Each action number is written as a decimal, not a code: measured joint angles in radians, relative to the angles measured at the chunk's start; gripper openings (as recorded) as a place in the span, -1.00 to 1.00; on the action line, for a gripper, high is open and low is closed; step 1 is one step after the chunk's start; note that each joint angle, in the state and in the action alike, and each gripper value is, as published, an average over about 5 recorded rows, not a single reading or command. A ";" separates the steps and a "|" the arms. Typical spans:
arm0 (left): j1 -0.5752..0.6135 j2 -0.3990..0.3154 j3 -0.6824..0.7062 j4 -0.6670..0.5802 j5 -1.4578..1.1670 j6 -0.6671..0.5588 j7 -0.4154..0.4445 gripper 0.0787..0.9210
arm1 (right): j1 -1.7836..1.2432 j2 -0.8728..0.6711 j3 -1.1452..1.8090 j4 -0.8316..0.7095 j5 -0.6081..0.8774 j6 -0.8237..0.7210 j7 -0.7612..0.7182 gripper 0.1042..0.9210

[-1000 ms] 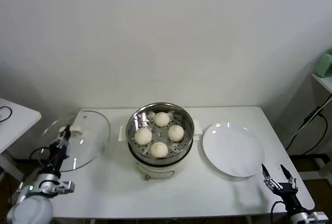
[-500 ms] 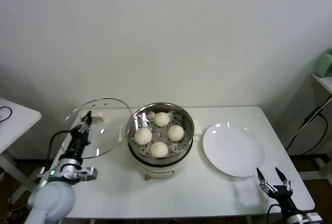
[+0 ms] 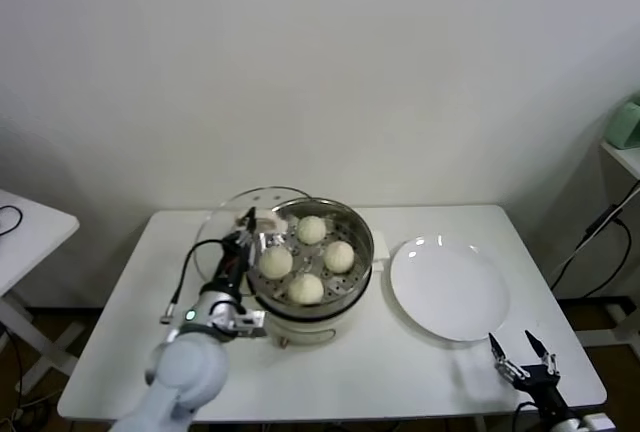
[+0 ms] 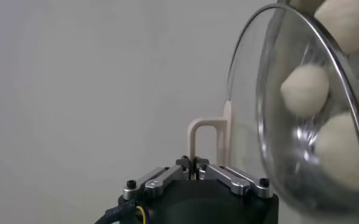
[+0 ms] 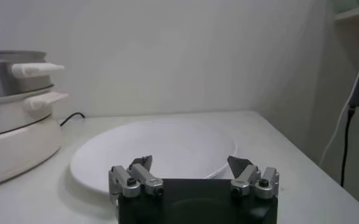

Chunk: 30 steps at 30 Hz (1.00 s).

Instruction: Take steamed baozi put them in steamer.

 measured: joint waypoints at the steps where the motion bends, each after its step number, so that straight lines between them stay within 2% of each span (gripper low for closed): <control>1: -0.004 -0.011 0.016 0.004 0.011 0.003 0.002 -0.87 | 0.000 0.000 0.000 0.000 -0.002 -0.001 0.000 0.76; 14: -0.036 -0.139 0.128 0.083 0.131 0.018 0.004 -0.87 | 0.003 -0.003 -0.010 -0.004 -0.009 0.000 -0.003 0.76; 30: -0.071 -0.186 0.151 0.157 0.171 0.029 -0.008 -0.87 | 0.010 -0.007 -0.017 -0.013 -0.009 0.003 -0.008 0.76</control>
